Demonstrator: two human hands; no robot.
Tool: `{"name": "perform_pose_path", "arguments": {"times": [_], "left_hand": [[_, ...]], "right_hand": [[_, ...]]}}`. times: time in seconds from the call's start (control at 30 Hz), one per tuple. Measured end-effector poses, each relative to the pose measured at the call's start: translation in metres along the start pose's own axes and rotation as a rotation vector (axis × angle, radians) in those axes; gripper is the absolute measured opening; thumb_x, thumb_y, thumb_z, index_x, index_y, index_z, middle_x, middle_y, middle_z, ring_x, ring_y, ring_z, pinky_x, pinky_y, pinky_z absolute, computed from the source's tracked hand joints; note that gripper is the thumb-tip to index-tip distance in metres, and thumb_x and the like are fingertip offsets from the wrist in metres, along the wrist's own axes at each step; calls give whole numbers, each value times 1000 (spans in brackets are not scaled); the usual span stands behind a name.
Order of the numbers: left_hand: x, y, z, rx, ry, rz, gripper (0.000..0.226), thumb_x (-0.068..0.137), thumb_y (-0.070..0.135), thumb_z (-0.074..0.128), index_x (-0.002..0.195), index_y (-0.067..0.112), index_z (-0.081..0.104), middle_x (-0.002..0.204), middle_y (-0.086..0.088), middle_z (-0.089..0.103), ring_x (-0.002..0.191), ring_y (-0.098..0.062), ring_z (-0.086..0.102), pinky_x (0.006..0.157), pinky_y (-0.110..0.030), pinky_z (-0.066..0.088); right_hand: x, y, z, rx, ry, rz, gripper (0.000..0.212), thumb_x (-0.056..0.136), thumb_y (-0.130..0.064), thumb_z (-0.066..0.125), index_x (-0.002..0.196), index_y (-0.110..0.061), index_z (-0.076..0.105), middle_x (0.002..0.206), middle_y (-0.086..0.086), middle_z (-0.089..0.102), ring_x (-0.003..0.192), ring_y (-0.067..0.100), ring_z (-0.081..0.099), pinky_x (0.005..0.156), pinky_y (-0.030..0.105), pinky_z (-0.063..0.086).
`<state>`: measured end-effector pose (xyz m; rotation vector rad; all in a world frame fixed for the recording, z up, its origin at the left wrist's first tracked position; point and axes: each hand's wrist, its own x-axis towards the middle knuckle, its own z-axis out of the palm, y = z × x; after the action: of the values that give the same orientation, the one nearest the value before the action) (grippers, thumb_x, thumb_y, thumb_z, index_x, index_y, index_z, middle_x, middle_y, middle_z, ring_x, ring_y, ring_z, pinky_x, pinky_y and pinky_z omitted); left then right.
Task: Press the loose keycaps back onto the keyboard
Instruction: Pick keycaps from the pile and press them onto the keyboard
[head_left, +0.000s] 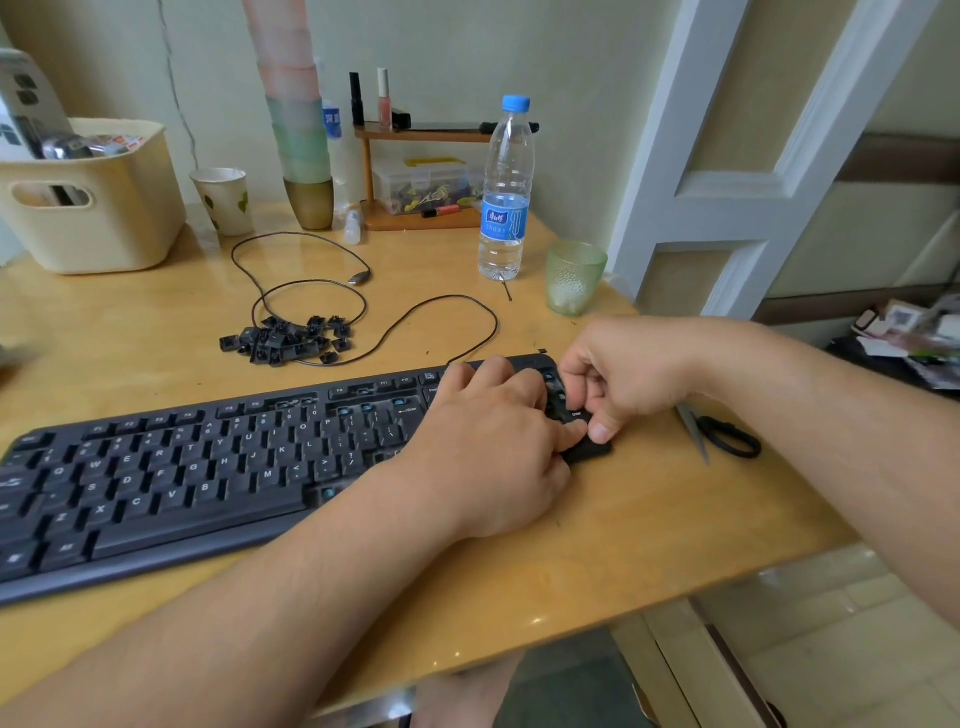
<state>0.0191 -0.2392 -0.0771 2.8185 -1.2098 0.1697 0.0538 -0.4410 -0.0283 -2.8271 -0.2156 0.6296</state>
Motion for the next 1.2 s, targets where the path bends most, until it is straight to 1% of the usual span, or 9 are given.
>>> {"name": "perform_pose_path", "arguments": {"times": [0.1, 0.23, 0.33, 0.5, 0.6, 0.87, 1.07, 1.13, 1.2], "left_hand": [[-1, 1, 0, 2, 24, 9, 53, 97, 53, 26, 145, 55, 46, 109, 7, 41, 115, -24, 36, 103, -46, 30], [-1, -11, -7, -66, 141, -35, 60, 89, 53, 22, 137, 50, 58, 108, 10, 48, 113, -23, 39, 100, -46, 34], [-2, -26, -12, -153, 222, -119, 53, 88, 48, 32, 128, 48, 66, 106, 13, 50, 115, -21, 39, 99, -43, 34], [-6, -27, -5, -147, 178, -68, 37, 85, 64, 49, 114, 48, 68, 105, 16, 49, 114, -18, 39, 103, -45, 35], [-4, -24, 1, -108, 173, -17, 45, 79, 76, 58, 112, 45, 61, 108, 16, 49, 114, -18, 39, 102, -42, 34], [-8, -23, -8, 6, 199, 0, 44, 78, 68, 65, 116, 46, 61, 112, 15, 51, 117, -21, 39, 97, -40, 33], [-16, -52, -43, 24, -66, -5, 52, 82, 79, 59, 124, 48, 60, 122, 11, 55, 120, -20, 40, 103, -44, 38], [-22, -82, -59, -15, -72, -70, 45, 86, 77, 55, 116, 46, 65, 112, 12, 59, 114, -17, 47, 100, -43, 46], [-31, -120, -70, -71, -36, -173, 30, 91, 67, 57, 106, 44, 69, 100, 17, 63, 99, -10, 58, 92, -39, 54]], "right_hand": [[-6, 4, 1, 51, 8, -28, 31, 77, -14, 91, 94, -28, 68, 75, -10, 74, 66, -1, 66, 68, 21, 51], [-13, 14, 0, 272, 26, -60, 27, 86, -5, 81, 108, -18, 71, 88, 6, 77, 75, 10, 70, 76, 27, 57], [-14, 17, 4, 382, 82, -37, 12, 90, -10, 79, 99, -10, 71, 86, 13, 77, 77, 19, 73, 77, 35, 60], [-9, 12, 9, 239, 93, 14, 15, 86, -20, 84, 85, -13, 71, 71, 7, 74, 63, 11, 65, 68, 32, 54], [-7, 9, 9, 241, 91, 41, 16, 88, -20, 83, 85, -13, 69, 67, 7, 71, 61, 14, 63, 66, 31, 52], [-7, 3, 21, 247, 134, 34, 18, 93, -20, 77, 84, -12, 63, 62, 2, 67, 59, 11, 65, 70, 34, 52], [-6, -14, 6, 89, -14, 75, 22, 101, -30, 64, 85, -16, 62, 69, -1, 72, 61, 10, 65, 69, 30, 51], [0, -32, -9, -84, 51, 79, 31, 104, -39, 58, 81, -19, 63, 70, -3, 73, 59, 7, 60, 65, 29, 45], [15, -62, -13, -149, 232, 12, 33, 102, -44, 59, 81, -20, 67, 73, -5, 69, 67, 9, 58, 62, 30, 43]]}}
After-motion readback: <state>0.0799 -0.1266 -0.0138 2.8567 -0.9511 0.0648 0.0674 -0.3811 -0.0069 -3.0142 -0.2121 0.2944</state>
